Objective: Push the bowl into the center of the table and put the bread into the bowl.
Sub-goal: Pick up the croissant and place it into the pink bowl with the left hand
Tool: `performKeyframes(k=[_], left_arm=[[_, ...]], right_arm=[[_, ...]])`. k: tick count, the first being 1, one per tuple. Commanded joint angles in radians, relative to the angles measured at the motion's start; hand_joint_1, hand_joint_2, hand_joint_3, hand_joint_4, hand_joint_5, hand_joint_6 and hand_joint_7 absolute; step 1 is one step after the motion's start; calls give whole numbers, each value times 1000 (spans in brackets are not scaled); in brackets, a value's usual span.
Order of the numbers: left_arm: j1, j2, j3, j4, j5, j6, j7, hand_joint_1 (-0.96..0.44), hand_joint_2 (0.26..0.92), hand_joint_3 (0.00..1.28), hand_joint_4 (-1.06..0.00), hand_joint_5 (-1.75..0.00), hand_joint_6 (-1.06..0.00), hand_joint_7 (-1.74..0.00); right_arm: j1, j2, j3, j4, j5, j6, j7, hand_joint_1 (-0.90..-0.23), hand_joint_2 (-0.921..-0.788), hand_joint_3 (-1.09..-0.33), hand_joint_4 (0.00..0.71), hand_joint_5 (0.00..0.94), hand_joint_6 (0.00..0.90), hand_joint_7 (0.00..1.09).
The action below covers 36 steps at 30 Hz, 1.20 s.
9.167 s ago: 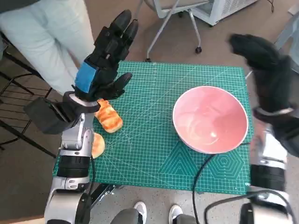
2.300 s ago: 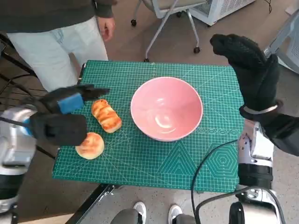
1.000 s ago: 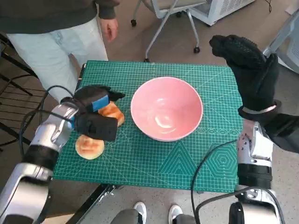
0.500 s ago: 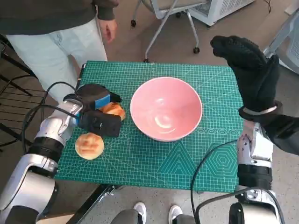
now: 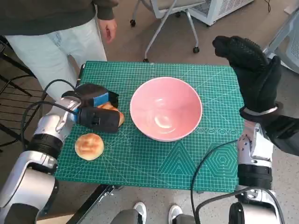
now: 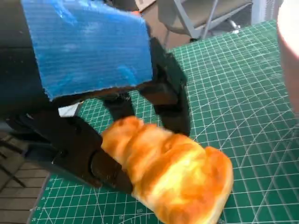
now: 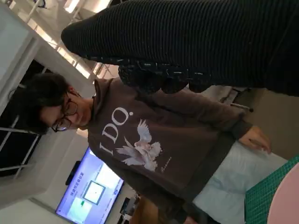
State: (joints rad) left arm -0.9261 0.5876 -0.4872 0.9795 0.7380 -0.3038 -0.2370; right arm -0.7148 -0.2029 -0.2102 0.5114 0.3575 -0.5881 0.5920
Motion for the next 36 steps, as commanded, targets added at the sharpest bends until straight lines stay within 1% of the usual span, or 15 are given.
performKeyframes(k=[1, 5, 14, 20, 23, 28, 32, 36], left_arm=[[28, 46, 53, -104, -49, -5, -8, 2, 920, 74, -611, -1326, -708, -1001], [50, 79, 109, -231, -87, 8, -23, 2, 920, 62, -644, -1308, -705, -986], [82, 119, 225, -485, -147, 66, -46, 3, 920, 40, -723, -1144, -660, -1112], [98, 127, 305, -665, -179, 110, -46, 3, 919, 21, -764, -1085, -665, -1122], [101, 115, 336, -751, -183, 134, -33, 3, 917, 13, -781, -1059, -674, -1120], [96, 77, 357, -836, -177, 155, -2, 3, 912, 6, -809, -1034, -682, -1107], [83, 33, 349, -866, -168, 156, 28, 2, 909, 3, -824, -1023, -688, -1096], [56, -29, 314, -855, -157, 138, 58, 2, 908, 2, -825, -1016, -695, -1095]], right_arm=[[17, 2, -2, 19, 10, 2, 9, -652, -921, -703, 162, 4, 9, 537], [13, 3, -3, 28, 9, -3, 12, -656, -921, -701, 163, 4, 12, 533], [7, 6, -4, 37, 10, -9, 15, -656, -921, -702, 163, 3, 15, 526], [10, 3, -6, 33, 14, -6, 19, -656, -921, -702, 163, 3, 17, 523], [15, 1, -8, 27, 17, -4, 21, -653, -921, -701, 164, 3, 19, 521], [17, 0, -11, 26, 19, -3, 24, -653, -921, -697, 166, 3, 23, 516], [19, -1, -12, 25, 19, -5, 23, -656, -921, -695, 167, 4, 27, 511], [27, -1, -13, 14, 20, -4, 21, -658, -921, -694, 166, 2, 30, 506]])
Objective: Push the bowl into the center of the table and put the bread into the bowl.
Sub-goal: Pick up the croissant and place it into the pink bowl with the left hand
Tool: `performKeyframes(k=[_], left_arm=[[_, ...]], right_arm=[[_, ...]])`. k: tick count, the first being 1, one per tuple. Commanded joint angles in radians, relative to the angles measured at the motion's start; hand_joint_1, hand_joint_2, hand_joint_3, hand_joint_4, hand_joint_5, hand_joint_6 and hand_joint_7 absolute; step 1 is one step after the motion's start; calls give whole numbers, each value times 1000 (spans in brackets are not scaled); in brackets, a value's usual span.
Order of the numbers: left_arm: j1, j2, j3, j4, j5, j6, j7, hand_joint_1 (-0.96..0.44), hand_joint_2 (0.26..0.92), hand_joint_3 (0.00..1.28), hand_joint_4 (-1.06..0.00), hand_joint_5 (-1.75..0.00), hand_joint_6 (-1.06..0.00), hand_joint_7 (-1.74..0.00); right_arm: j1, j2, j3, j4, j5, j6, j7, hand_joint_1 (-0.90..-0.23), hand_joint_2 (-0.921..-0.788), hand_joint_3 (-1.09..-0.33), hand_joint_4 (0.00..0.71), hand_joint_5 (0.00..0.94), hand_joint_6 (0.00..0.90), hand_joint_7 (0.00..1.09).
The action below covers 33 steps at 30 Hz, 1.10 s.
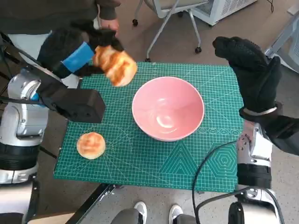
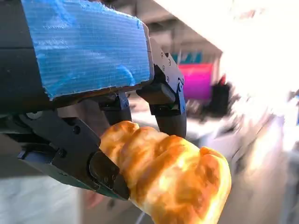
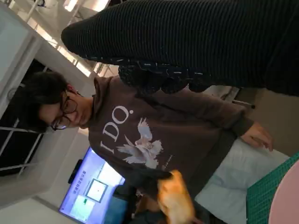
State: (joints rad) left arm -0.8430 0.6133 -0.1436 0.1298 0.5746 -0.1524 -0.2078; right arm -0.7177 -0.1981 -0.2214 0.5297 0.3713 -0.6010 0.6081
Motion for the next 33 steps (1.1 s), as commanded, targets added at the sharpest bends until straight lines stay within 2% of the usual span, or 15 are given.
performKeyframes(k=[1, 8, 15, 21, 29, 32, 33], left_arm=[[-35, -65, -40, 2, 12, -18, 29, 2, 908, 2, -825, -1015, -696, -1095], [-96, -135, -115, 84, 4, -46, -24, 2, 899, 0, -839, -998, -724, -1063], [-134, -193, -162, 192, -12, -72, -72, 2, 913, 4, -806, -1027, -687, -1107], [-141, -231, -192, 298, -12, -123, -63, 2, 919, 12, -777, -1039, -670, -1145], [-160, -243, -226, 411, 26, -181, -28, 2, 920, 17, -772, -1068, -661, -1133], [-167, -247, -227, 450, 13, -200, -42, 2, 920, 34, -760, -1113, -637, -1121], [-169, -248, -226, 460, 4, -204, -53, 2, 921, 59, -709, -1146, -627, -1154]], right_arm=[[31, -6, -2, -6, 7, 9, 5, -658, -921, -694, 166, 2, 30, 506], [41, -14, -9, -8, 17, 11, 14, -664, -921, -678, 169, 2, 53, 471], [49, -23, -15, -15, 21, 10, 15, -655, -921, -669, 180, 5, 82, 426], [60, -30, -19, -24, 27, 8, 12, -668, -921, -662, 190, 8, 80, 401], [61, -34, -21, -17, 16, -9, 2, -684, -921, -655, 195, 3, 112, 331], [60, -35, -21, -16, 15, -11, 1, -684, -921, -654, 196, 2, 116, 323], [59, -35, -21, -15, 13, -12, 1, -684, -921, -654, 196, 2, 118, 320]])
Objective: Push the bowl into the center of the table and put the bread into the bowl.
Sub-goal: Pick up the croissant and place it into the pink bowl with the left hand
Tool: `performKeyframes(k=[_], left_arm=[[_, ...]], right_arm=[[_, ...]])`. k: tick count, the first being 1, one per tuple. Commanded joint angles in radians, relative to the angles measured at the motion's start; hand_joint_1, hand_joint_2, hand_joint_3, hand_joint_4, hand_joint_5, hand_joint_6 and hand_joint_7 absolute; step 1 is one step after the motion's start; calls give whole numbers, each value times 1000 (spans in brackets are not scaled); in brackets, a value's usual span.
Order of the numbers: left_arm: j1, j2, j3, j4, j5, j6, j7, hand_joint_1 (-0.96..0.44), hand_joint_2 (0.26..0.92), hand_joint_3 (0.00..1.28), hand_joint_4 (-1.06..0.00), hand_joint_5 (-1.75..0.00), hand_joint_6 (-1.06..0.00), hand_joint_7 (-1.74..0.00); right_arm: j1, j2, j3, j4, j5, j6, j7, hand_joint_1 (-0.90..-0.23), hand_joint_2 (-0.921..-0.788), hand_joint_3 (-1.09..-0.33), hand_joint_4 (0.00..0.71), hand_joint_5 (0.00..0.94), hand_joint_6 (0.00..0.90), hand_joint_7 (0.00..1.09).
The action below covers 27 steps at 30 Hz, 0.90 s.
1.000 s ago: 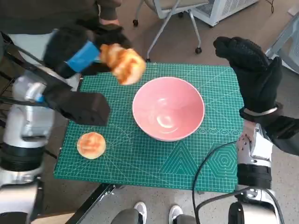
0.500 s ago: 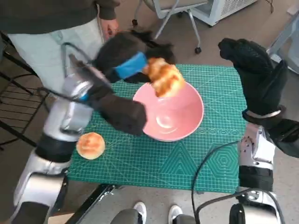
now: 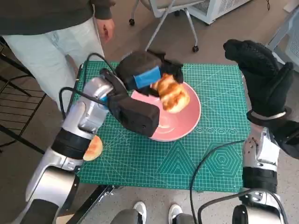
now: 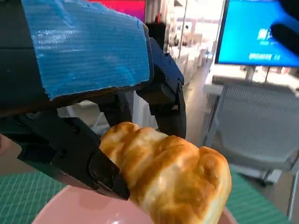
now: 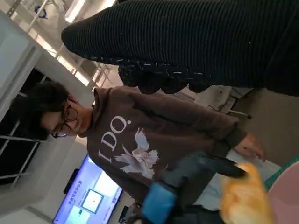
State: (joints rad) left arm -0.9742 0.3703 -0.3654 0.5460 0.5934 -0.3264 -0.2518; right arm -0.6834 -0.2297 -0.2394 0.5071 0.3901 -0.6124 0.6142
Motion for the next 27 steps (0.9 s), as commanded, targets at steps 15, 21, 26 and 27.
performKeyframes(k=[15, 21, 26, 27], left_arm=[[-15, 11, 40, -39, -158, 196, -304, -39, 812, 21, -12, -16, -166, -11], [34, 55, 70, -134, -181, 166, -310, -311, 835, 25, 0, -1, -162, -5], [95, 98, 112, -237, -217, 137, -311, -472, 877, 31, -4, -2, -177, -10], [119, 116, 131, -281, -233, 133, -319, -487, 881, 29, -8, -3, -185, -13]], right_arm=[[15, -2, -1, 17, -1, -4, 0, -678, -921, -652, 197, 1, 128, 290], [10, 3, 3, 20, -2, -4, -1, -676, -921, -654, 196, 1, 130, 282], [13, 8, 9, 11, -1, 1, -1, -673, -921, -658, 194, 0, 131, 277], [15, 10, 11, 8, 1, 3, 1, -673, -921, -659, 194, 0, 131, 276]])
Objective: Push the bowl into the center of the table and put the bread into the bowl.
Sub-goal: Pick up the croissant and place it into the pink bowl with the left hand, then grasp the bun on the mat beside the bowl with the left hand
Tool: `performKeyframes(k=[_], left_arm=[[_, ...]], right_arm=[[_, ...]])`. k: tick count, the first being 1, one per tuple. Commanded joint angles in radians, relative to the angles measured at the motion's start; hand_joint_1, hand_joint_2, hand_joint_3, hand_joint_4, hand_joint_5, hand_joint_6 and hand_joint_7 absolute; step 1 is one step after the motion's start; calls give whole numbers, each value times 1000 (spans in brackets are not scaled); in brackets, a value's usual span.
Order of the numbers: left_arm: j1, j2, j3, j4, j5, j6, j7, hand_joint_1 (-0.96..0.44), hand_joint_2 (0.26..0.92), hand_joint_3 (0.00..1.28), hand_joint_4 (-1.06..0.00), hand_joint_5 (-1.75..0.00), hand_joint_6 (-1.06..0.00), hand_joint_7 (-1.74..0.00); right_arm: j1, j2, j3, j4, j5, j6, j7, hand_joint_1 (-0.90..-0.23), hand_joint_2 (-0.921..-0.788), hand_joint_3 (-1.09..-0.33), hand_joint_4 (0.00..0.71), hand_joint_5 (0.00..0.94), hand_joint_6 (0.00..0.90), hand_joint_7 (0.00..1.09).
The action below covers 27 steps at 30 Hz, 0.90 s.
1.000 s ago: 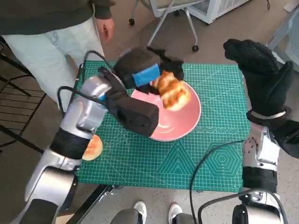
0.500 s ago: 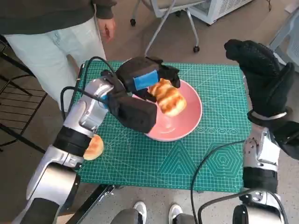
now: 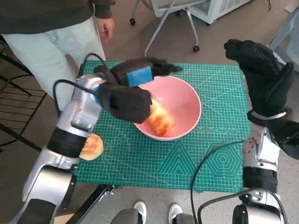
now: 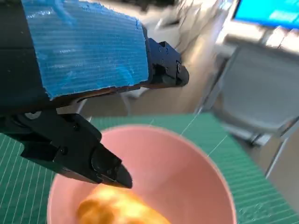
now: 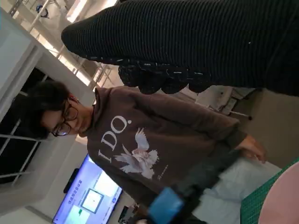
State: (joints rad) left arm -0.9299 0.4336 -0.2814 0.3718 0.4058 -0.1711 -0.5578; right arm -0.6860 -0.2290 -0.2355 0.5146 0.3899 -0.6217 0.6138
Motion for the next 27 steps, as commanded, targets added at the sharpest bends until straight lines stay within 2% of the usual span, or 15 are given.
performKeyframes(k=[1, 5, 9, 14, 19, 24, 27], left_arm=[[94, 65, 60, -140, -57, -25, -19, -492, 882, 28, -11, -4, -189, -15], [192, 134, 131, -299, -105, -50, -30, -500, 875, 17, -45, -18, -225, -30], [332, 219, 241, -438, -156, -89, -30, -491, 865, 7, -97, -35, -262, -45], [473, 295, 339, -538, -185, -101, -37, -492, 827, 1, -143, -45, -294, -60], [668, 416, 471, -698, -211, 6, -136, -377, 738, 4, -165, -38, -303, -60], [816, 467, 568, -839, -201, 129, -202, -155, 650, 6, -160, -17, -309, -49], [888, 476, 619, -911, -198, 187, -228, -93, 636, 6, -159, -10, -310, -40]], right_arm=[[18, 10, 8, -2, 3, 14, 2, -673, -921, -659, 193, 0, 131, 275], [25, 10, 10, -13, 8, 22, 7, -674, -921, -660, 193, 0, 132, 273], [26, 7, 9, -15, 17, 32, 17, -674, -921, -660, 192, 0, 133, 270], [29, 6, 6, -20, 23, 40, 26, -675, -921, -657, 194, 1, 137, 268], [31, 7, 7, -33, 26, 51, 29, -674, -921, -659, 193, 0, 139, 264], [25, 7, 7, -28, 28, 58, 31, -673, -921, -663, 189, 0, 139, 260], [22, 8, 9, -28, 30, 63, 32, -674, -921, -664, 185, 0, 139, 259]])
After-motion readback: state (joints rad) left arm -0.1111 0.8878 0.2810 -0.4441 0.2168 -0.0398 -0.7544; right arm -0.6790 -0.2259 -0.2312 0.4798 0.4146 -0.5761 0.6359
